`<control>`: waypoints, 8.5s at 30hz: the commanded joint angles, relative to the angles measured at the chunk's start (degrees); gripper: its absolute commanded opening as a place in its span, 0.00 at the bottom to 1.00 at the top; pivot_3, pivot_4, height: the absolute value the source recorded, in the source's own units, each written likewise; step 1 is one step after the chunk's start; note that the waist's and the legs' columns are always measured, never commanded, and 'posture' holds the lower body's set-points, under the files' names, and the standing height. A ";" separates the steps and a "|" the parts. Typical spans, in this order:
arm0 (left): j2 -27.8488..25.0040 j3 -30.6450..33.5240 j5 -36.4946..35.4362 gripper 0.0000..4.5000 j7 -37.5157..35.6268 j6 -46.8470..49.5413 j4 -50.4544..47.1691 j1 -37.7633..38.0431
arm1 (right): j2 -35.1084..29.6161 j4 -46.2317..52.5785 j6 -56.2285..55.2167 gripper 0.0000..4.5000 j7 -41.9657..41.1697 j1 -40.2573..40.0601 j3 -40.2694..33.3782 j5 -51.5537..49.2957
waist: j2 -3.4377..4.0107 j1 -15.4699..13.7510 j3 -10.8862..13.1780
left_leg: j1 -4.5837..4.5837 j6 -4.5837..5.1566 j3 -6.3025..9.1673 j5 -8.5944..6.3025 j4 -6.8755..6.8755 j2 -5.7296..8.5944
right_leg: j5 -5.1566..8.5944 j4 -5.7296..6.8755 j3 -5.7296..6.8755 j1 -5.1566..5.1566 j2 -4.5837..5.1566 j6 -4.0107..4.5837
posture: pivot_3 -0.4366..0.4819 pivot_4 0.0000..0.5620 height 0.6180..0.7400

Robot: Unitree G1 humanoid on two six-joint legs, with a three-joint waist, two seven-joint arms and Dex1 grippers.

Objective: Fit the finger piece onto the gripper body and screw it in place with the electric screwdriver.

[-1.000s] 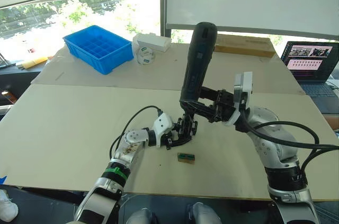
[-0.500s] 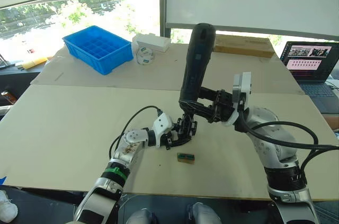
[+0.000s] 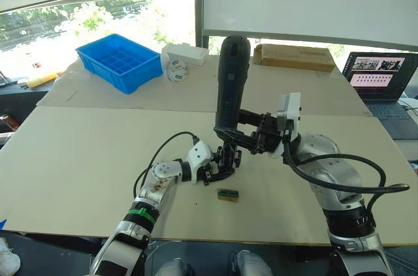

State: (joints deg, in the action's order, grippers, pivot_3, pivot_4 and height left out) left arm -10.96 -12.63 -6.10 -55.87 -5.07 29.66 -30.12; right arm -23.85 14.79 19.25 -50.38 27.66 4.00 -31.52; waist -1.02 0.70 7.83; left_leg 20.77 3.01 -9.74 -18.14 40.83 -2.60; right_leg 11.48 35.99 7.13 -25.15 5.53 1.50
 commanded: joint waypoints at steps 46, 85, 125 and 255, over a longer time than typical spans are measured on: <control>-0.45 -0.73 1.17 0.53 1.30 0.56 -0.49 2.75 | -1.29 -2.41 1.09 0.43 -1.80 -1.85 1.13 -0.37 | -0.07 0.13 -0.31 | -0.45 0.32 0.00 -0.35 -0.34 -0.09 | 0.06 -0.15 0.05 0.29 0.58 0.02 | 0.48 0.27 1.00; -1.79 2.93 -1.84 1.00 5.07 1.47 -2.21 4.65 | -9.02 10.08 7.17 0.43 2.17 -2.20 -21.06 -22.26 | 0.01 0.00 0.02 | 0.10 0.06 0.06 -0.12 -0.52 -0.01 | 0.02 -0.18 0.15 -0.19 0.59 0.01 | 0.48 0.27 1.00; -30.74 22.83 -20.34 1.00 -23.64 -1.81 -15.40 24.92 | -14.01 15.12 -2.91 0.43 -1.24 -30.46 -38.15 -15.49 | 0.19 -0.39 0.26 | 0.54 -0.12 -0.05 -0.02 -0.62 0.01 | 0.14 -0.15 0.00 -0.82 0.49 -0.15 | 0.48 0.27 1.00; -10.31 -9.29 -1.71 1.00 -8.71 4.93 -22.87 14.89 | -1.44 13.55 -16.03 0.43 -1.97 -24.95 -1.62 2.94 | 0.29 -1.40 0.36 | 0.25 -0.05 0.03 0.02 0.04 0.07 | 0.05 0.03 -0.01 -0.21 -0.04 -0.01 | 0.48 0.27 1.00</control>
State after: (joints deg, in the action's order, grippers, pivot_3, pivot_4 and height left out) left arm -21.49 -20.14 -8.35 -64.34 -0.91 6.67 -16.73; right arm -25.26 27.13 5.26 -52.41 2.27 3.15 -28.17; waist -0.74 -0.69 8.19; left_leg 21.01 2.96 -9.71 -18.11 40.86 -2.53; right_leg 11.53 36.02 7.13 -25.36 5.49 1.49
